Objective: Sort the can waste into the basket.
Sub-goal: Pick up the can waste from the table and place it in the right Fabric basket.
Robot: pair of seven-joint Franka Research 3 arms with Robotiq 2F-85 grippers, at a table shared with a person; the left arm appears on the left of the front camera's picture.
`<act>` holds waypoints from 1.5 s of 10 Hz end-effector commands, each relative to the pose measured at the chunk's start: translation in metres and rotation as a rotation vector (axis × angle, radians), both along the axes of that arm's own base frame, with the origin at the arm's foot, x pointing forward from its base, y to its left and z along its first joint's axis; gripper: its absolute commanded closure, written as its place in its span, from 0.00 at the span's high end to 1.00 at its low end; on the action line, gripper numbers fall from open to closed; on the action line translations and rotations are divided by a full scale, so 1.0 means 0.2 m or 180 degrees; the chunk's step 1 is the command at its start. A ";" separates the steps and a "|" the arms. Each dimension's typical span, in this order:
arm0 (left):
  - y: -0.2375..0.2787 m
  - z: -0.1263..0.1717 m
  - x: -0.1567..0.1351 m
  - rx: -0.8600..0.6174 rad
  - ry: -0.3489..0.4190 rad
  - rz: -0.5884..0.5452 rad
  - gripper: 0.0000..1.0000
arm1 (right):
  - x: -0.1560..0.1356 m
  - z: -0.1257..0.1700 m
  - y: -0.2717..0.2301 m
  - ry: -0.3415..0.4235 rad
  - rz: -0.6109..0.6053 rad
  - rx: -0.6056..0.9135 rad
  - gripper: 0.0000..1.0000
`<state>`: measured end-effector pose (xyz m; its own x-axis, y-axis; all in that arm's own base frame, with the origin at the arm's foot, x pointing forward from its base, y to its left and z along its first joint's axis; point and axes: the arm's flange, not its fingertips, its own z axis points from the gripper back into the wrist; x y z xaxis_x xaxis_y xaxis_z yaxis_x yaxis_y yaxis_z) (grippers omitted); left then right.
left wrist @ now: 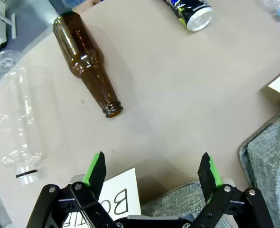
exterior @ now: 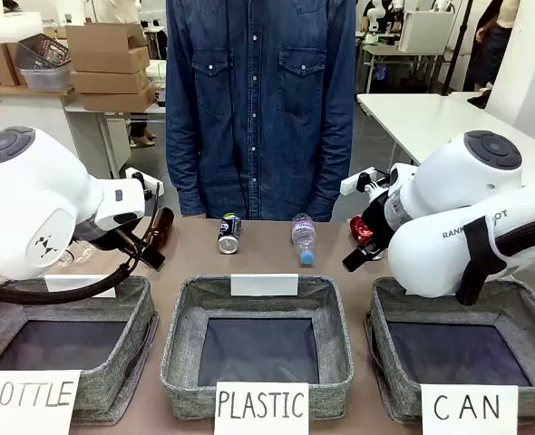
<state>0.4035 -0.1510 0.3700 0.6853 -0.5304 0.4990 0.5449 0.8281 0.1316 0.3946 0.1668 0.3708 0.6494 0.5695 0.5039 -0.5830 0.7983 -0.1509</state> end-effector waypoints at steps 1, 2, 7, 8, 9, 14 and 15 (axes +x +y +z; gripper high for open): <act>0.00 0.00 0.00 0.0000 -0.0001 0.0000 1.00 | 0.00 0.00 0.00 -0.0001 0.0000 0.0000 1.00; 0.00 0.00 0.00 0.0000 -0.0001 0.0000 1.00 | 0.00 0.00 0.00 -0.0001 0.0000 0.0000 1.00; 0.00 0.00 0.00 0.0000 -0.0001 0.0000 1.00 | 0.00 0.00 0.00 -0.0001 0.0000 0.0000 1.00; 0.00 0.00 0.00 0.0000 -0.0001 0.0000 1.00 | 0.00 0.00 0.00 -0.0001 0.0000 0.0000 1.00; 0.00 0.00 0.00 0.0000 -0.0001 0.0000 1.00 | 0.00 0.00 0.00 -0.0001 0.0000 0.0000 1.00; 0.00 0.00 0.00 0.0000 -0.0001 0.0000 1.00 | 0.00 0.00 0.00 -0.0001 0.0000 0.0000 1.00; 0.00 0.00 0.00 0.0000 -0.0001 0.0000 1.00 | 0.00 0.00 0.00 -0.0001 0.0000 0.0000 1.00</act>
